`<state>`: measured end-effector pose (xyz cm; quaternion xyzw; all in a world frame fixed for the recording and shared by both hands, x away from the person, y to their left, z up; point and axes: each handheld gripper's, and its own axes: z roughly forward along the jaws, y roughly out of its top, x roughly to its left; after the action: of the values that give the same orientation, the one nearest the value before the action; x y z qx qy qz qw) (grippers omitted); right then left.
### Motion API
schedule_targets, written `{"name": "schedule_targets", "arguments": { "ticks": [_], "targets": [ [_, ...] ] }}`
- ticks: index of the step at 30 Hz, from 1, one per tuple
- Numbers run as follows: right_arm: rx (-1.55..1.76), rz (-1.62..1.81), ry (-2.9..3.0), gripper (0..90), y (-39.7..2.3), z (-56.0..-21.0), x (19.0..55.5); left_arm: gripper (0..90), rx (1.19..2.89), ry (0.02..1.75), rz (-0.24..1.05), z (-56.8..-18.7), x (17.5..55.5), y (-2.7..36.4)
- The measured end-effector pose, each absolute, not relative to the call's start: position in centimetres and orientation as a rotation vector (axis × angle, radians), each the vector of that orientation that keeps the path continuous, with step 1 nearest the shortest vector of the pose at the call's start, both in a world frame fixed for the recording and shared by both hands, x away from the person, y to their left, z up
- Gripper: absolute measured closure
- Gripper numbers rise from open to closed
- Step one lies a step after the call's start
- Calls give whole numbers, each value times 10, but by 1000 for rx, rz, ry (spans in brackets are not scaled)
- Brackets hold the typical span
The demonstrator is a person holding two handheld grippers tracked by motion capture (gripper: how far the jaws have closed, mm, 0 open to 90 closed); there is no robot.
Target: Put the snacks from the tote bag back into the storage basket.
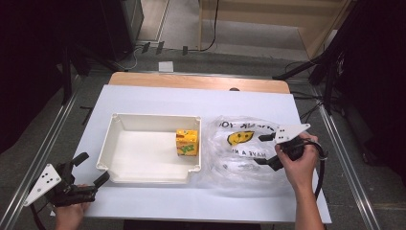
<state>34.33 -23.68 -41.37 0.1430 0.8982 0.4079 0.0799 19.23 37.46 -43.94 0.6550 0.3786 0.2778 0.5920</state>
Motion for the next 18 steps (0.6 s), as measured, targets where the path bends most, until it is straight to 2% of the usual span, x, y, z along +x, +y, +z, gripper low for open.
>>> {"name": "schedule_targets", "arguments": {
  "ticks": [18],
  "targets": [
    [477, 1303, 2637, 195, -252, -424, 339, 0, 1522, 879, 645, -439, 193, 375]
  ]
}}
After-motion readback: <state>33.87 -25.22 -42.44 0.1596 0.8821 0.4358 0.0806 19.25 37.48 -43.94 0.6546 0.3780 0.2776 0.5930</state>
